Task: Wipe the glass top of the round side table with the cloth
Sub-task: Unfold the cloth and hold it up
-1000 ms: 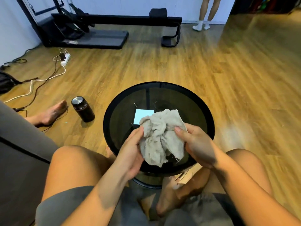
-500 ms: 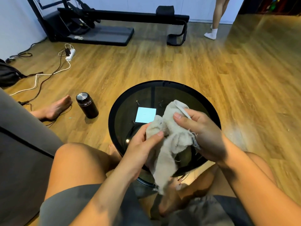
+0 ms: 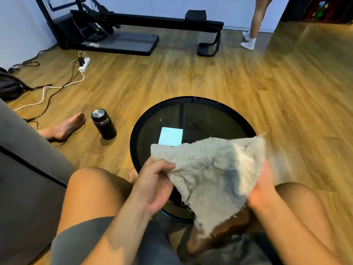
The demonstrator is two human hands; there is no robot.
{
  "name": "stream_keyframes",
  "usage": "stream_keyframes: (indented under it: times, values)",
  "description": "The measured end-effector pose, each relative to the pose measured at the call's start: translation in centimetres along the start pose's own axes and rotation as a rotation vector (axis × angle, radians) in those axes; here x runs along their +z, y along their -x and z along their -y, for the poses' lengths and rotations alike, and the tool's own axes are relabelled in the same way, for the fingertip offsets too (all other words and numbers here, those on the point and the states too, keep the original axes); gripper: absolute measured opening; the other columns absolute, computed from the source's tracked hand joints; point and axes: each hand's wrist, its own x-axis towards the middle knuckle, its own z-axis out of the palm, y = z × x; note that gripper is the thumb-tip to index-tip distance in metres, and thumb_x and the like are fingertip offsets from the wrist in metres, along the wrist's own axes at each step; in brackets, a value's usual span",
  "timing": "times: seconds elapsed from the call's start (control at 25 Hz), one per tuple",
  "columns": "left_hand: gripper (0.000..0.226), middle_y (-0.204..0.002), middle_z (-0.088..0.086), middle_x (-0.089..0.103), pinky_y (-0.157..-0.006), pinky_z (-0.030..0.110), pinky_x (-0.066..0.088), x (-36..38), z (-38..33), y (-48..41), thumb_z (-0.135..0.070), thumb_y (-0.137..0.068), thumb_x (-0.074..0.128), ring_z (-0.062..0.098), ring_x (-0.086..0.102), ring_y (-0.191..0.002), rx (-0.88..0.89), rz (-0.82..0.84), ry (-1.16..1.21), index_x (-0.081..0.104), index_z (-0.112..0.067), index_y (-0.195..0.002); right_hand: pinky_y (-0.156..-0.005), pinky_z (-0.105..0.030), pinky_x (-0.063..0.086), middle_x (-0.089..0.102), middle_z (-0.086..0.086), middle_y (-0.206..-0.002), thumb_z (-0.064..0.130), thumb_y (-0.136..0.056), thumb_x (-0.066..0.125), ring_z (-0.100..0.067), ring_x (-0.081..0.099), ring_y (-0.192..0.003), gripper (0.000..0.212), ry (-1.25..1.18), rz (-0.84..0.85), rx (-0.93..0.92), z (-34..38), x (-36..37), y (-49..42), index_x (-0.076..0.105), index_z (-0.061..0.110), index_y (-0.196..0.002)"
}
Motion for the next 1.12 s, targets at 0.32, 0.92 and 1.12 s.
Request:
stream_keyframes:
  times: [0.32,0.92,1.12]
  values:
    - [0.028,-0.077,0.004,0.068,-0.079,0.034,0.049,0.8,-4.1,0.3,-0.025,-0.091,0.054,0.019,0.067,-0.078,0.112,-0.121,-0.083,0.064,-0.017,-0.066,-0.071,-0.033,0.060,0.073,-0.019,-0.103,0.019,-0.086,0.061,-0.025,0.074,-0.086,0.038,0.655,-0.256,0.109,3.3,2.2,0.6,0.065,-0.003,-0.115]
    - [0.027,-0.095,0.019,0.072,-0.084,0.035,0.060,14.2,-8.7,-4.3,0.000,-0.077,0.077,0.023,0.066,-0.086,0.455,0.028,-1.162,0.074,-0.019,-0.096,-0.051,-0.022,0.055,0.068,0.001,-0.077,0.015,-0.086,0.062,-0.009,0.067,-0.060,0.020,0.563,-0.480,-0.423,17.4,4.7,7.5,0.064,0.018,-0.106]
    - [0.015,-0.071,-0.006,0.065,-0.065,0.027,0.043,17.9,-7.1,-6.0,-0.031,-0.072,0.085,0.007,0.054,-0.063,0.830,-0.002,-1.779,0.072,-0.024,-0.077,-0.052,-0.007,0.038,0.059,0.007,-0.064,0.009,-0.079,0.078,0.001,0.054,-0.052,0.020,1.843,-0.655,-0.415,19.9,2.6,8.7,0.070,0.016,-0.096]
